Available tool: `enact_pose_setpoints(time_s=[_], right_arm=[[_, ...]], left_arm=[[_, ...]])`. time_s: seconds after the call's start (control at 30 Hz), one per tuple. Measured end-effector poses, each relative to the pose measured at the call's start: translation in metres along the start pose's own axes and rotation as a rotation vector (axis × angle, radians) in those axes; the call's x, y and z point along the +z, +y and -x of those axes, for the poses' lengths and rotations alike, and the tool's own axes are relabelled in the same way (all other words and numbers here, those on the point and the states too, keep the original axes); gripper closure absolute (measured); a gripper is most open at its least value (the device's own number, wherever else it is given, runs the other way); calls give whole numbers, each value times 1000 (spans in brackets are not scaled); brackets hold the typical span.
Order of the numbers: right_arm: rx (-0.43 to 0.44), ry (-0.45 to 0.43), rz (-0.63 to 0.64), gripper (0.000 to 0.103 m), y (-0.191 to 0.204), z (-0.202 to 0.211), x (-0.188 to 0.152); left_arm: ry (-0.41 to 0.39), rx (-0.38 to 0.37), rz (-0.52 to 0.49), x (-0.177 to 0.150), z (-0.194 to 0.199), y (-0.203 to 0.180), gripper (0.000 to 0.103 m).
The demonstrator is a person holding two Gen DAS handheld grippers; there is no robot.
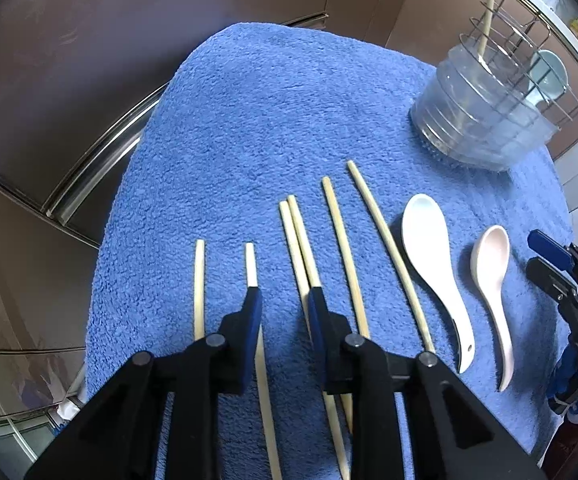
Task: Organize utensils
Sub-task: 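Grasp another chopstick with the left tool while the right tool grasps the pink spoon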
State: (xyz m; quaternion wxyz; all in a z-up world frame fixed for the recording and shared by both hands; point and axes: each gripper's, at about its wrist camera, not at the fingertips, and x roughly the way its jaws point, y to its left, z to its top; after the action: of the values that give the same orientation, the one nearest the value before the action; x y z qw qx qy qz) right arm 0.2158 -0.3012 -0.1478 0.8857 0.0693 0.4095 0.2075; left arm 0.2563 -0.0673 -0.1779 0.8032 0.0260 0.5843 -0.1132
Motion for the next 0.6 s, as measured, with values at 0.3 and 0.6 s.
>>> enact_pose_setpoints(time_s=[0.3,0.6], right_arm=[[1,7,-4,56,-6,-4,1],[7,9,0,56,-7,-1,3]], left_arm=[[-5,22,-44,-5,4,-9,82],[21,-6,-13,-1,-3,0,86]])
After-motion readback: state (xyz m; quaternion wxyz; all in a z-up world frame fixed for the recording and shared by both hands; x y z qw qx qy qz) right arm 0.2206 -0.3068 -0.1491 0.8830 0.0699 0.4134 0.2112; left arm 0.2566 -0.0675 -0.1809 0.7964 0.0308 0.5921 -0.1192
